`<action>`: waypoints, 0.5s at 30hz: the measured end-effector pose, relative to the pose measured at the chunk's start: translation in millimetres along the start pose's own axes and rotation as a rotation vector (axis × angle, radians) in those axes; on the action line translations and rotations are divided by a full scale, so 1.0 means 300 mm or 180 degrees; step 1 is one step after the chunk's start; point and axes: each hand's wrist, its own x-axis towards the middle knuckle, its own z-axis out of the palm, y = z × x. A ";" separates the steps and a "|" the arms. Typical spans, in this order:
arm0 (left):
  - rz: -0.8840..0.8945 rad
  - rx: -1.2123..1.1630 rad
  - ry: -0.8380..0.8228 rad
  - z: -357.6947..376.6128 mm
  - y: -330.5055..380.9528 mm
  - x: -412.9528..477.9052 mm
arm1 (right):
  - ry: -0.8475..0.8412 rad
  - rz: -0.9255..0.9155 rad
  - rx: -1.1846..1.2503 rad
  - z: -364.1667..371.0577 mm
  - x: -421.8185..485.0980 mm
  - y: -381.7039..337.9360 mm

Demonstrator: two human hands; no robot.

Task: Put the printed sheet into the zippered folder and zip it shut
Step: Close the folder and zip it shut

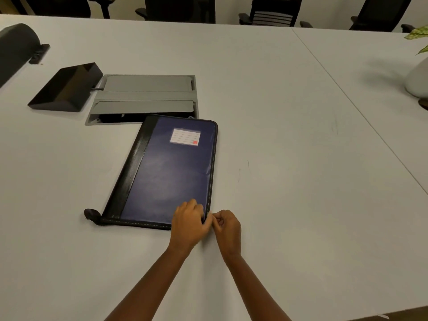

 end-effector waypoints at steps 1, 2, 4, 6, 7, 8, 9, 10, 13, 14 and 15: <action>-0.0273 0.0005 -0.0120 -0.004 0.005 0.029 | 0.0003 0.0033 -0.0009 0.006 -0.003 0.001; -0.0438 0.0137 -0.0188 -0.009 0.012 0.062 | 0.0016 0.0061 -0.0012 0.012 -0.005 0.001; -0.0569 0.0422 -0.0420 -0.016 0.039 0.128 | 0.0028 0.0103 0.0000 0.020 -0.005 -0.002; -0.0540 0.0711 -0.0709 -0.010 0.067 0.182 | -0.0017 0.0119 -0.0018 0.023 -0.003 -0.004; -0.0497 0.0833 -0.0824 -0.004 0.078 0.203 | -0.0052 0.0123 -0.0045 0.022 -0.002 -0.005; -0.0467 0.0930 -0.0917 0.001 0.084 0.219 | -0.0085 0.0125 -0.0076 0.020 -0.001 -0.005; -0.0457 0.0992 -0.0971 0.006 0.088 0.232 | -0.0108 0.0121 -0.0100 0.017 0.000 -0.005; -0.0462 0.1037 -0.1011 0.009 0.092 0.241 | -0.0119 0.0118 -0.0115 0.015 0.001 -0.005; -0.0401 0.1102 -0.1165 0.028 0.100 0.251 | -0.0098 0.0121 -0.0156 0.005 0.013 -0.009; -0.0370 0.1104 -0.1190 0.034 0.103 0.249 | -0.0087 0.0112 -0.0166 0.002 0.018 -0.011; -0.0349 0.1095 -0.1205 0.036 0.105 0.248 | -0.0079 0.0097 -0.0163 -0.002 0.024 -0.013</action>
